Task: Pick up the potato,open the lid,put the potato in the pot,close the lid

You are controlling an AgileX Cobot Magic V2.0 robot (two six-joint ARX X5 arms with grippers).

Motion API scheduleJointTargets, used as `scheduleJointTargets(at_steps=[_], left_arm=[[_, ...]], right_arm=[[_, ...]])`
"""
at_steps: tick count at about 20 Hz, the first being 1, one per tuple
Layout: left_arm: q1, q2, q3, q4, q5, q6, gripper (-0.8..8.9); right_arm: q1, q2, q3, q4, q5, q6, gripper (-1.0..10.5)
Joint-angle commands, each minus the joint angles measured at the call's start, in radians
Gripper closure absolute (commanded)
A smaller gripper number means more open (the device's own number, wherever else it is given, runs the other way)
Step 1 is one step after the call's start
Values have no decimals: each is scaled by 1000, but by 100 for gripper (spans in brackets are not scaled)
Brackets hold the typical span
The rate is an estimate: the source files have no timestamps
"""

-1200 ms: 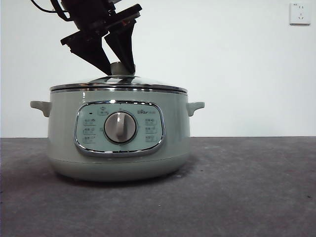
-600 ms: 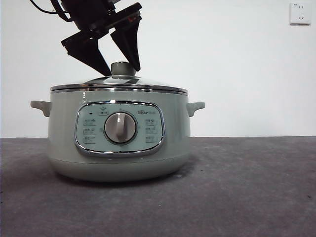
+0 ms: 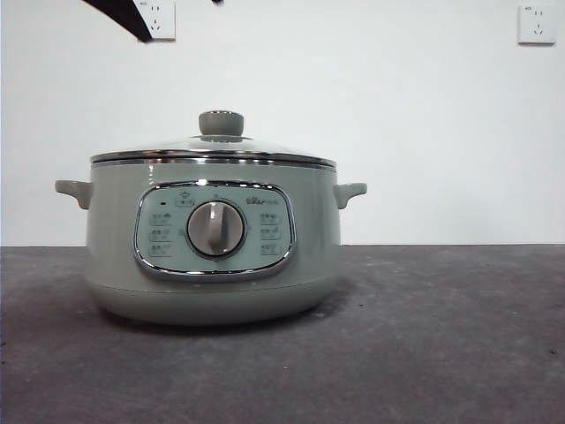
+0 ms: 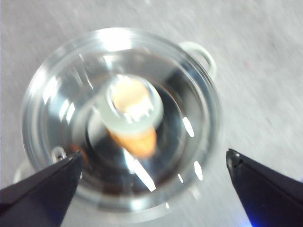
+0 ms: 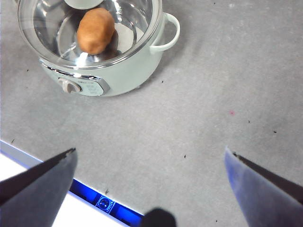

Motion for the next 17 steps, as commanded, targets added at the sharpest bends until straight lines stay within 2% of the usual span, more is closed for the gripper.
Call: scheduleJointTargets(at_steps=[1, 7, 12, 13, 14, 15, 16, 17], left_arm=[[-26, -53, -3, -49, 3, -2, 306], [-104, -199, -6, -226, -13, 25, 306], [-152, -318, -6, -226, -13, 1, 312], [-156, -336, -6, -226, -12, 0, 370], [-158, -349, -6, -226, -12, 0, 638], [-163, -363, -6, -226, -12, 1, 820], [-166, -373, -6, -226, -12, 1, 831], [-168, -379, -6, -226, -9, -2, 823]], right_arm=[[1, 2, -9, -22, 0, 11, 164], [1, 2, -9, -22, 0, 13, 164], [1, 2, -9, -22, 0, 16, 164], [1, 2, -9, -22, -1, 18, 189], [1, 2, -9, -24, -18, 16, 531], [1, 2, -9, -21, -31, 12, 984], [1, 2, -9, -19, -23, 31, 910], [1, 2, -9, -20, -20, 33, 951]])
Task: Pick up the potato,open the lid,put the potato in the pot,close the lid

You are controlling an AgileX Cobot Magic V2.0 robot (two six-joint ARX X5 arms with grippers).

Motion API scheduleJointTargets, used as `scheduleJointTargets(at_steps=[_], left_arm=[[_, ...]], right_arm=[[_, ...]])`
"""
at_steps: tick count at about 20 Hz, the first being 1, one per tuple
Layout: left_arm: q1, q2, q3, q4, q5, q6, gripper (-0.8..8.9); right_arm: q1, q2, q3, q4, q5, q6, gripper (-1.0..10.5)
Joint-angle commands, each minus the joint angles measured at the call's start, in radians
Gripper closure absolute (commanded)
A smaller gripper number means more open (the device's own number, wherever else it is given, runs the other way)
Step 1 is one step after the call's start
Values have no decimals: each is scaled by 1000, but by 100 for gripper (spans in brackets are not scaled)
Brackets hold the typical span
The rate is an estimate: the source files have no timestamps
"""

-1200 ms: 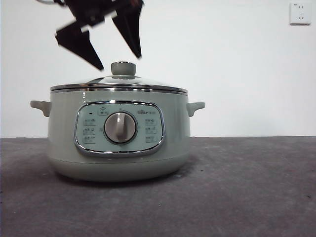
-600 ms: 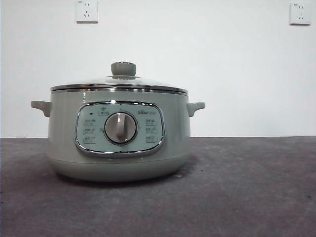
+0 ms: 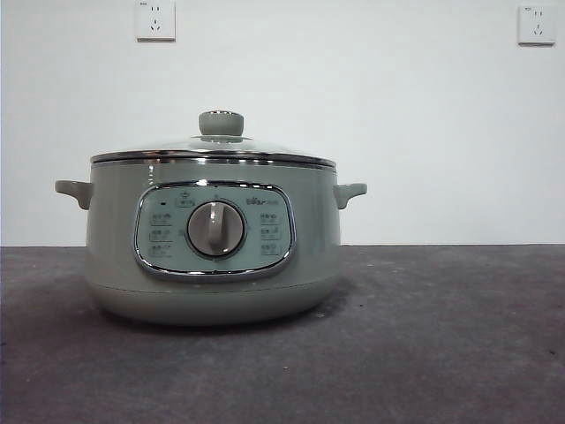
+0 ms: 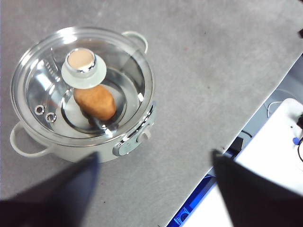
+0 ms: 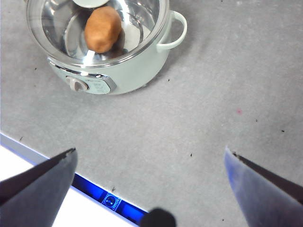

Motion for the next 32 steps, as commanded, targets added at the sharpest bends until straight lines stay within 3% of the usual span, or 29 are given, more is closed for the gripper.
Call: scheduleJointTargets(at_steps=[1, 4, 9, 16, 17, 19, 20, 23, 28, 30, 32], left_arm=[[-5, -11, -6, 4, 26, -12, 821], [-5, -14, -5, 4, 38, -12, 816], [-4, 28, -5, 4, 38, -12, 816], [42, 103, -5, 4, 34, -10, 816], [72, 103, -5, 4, 33, 11, 816], [130, 91, -12, 10, 35, 166, 816], [163, 69, -39, 41, 35, 201, 816], [304, -74, -267, 341, 37, 209, 816], [505, -444, -925, 950, 37, 191, 816], [568, -596, -1168, 1143, 35, 190, 816], [619, -738, -1357, 1229, 43, 190, 816]], right_arm=[[1, 2, -9, -22, -11, 18, 949], [1, 2, -9, -23, -25, 28, 947], [0, 2, -9, -23, 119, 29, 947], [0, 2, -9, -22, 140, 29, 947], [0, 2, -9, -22, 140, 29, 947], [0, 2, -9, -22, 141, 29, 947], [0, 2, -9, -22, 143, 29, 947], [0, 2, -9, -22, 144, 29, 947], [0, 2, -9, -22, 144, 29, 947], [0, 2, -9, -22, 144, 29, 947], [0, 2, -9, -23, 144, 29, 947]])
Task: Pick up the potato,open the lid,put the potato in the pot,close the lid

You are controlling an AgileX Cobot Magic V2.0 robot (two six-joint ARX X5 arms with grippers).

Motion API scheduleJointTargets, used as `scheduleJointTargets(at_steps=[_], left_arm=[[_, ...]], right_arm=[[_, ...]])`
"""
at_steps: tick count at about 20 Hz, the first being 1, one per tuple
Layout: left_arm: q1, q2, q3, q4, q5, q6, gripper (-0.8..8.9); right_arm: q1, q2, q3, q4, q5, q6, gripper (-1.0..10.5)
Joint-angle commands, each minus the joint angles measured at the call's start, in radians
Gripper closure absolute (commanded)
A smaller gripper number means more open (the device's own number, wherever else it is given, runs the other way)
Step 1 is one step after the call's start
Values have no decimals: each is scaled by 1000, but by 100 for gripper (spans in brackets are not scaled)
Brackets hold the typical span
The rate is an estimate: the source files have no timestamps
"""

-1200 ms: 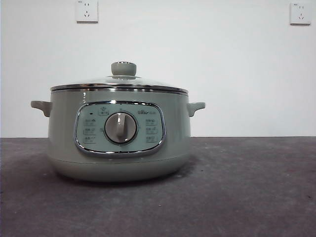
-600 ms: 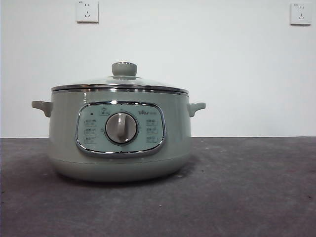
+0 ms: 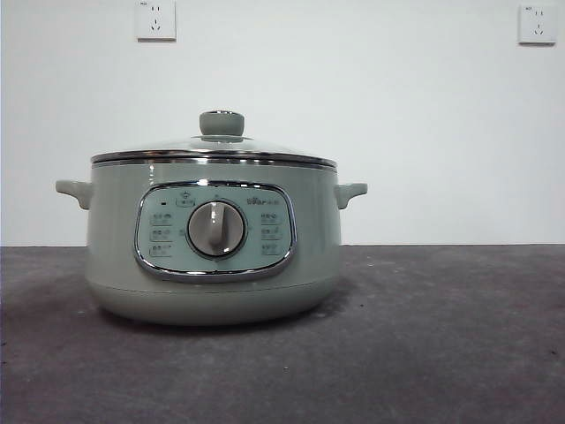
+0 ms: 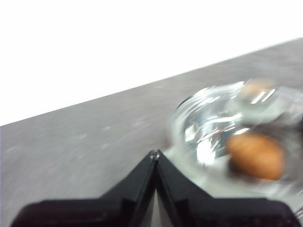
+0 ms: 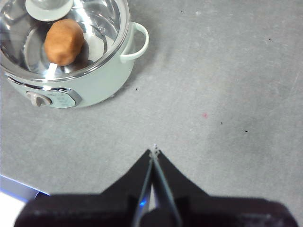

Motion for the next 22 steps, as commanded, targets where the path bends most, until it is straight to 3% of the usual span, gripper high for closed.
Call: scheduleJointTargets(at_steps=[1, 6, 11, 22], left_arm=[[45, -150, -198, 58, 4, 3, 816], [104, -348, -402, 64, -15, -19, 816], [103, -415, -425, -19, -183, -89, 816], [101, -389, -425, -19, -160, -104, 816]], right_arm=[[0, 2, -9, -23, 5, 10, 947], [0, 2, -9, -22, 5, 10, 947], [0, 2, -9, -22, 5, 10, 947], [0, 2, -9, -22, 5, 10, 947]])
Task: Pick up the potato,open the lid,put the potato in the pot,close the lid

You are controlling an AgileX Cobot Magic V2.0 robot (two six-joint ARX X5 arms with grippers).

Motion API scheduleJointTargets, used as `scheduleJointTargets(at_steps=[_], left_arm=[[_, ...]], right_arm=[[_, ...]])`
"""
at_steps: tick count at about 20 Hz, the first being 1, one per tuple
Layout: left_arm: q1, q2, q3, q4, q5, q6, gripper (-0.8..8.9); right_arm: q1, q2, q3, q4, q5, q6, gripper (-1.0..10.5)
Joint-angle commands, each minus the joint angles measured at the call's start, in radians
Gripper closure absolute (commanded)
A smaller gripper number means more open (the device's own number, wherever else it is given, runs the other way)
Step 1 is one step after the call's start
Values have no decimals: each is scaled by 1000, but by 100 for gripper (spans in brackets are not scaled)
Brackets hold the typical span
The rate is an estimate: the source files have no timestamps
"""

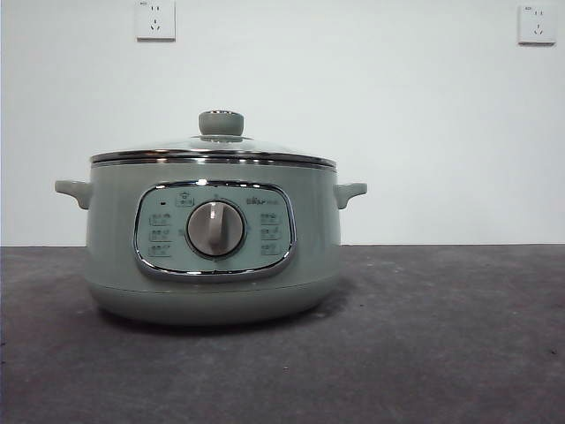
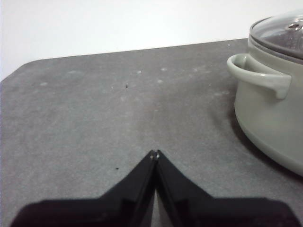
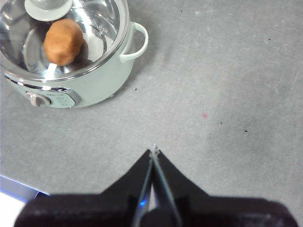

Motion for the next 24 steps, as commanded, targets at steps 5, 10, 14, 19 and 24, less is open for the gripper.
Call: scheduleJointTargets(at_steps=[5, 10, 14, 19, 24], left_arm=[[0, 31, -11, 6, 5, -6, 816], [0, 47, -11, 6, 5, -6, 816], [0, 49, -11, 6, 5, -6, 816], [0, 53, -11, 6, 5, -6, 816], [0, 53, -11, 6, 5, -6, 816]], right_arm=[[0, 1, -9, -22, 5, 10, 947], [-71, -25, -17, 35, 74, -109, 946], [-278, -222, -264, 404, -18, -224, 946], [-565, -621, -867, 931, -219, -329, 946], [-704, -864, -1242, 1177, -318, -329, 946]])
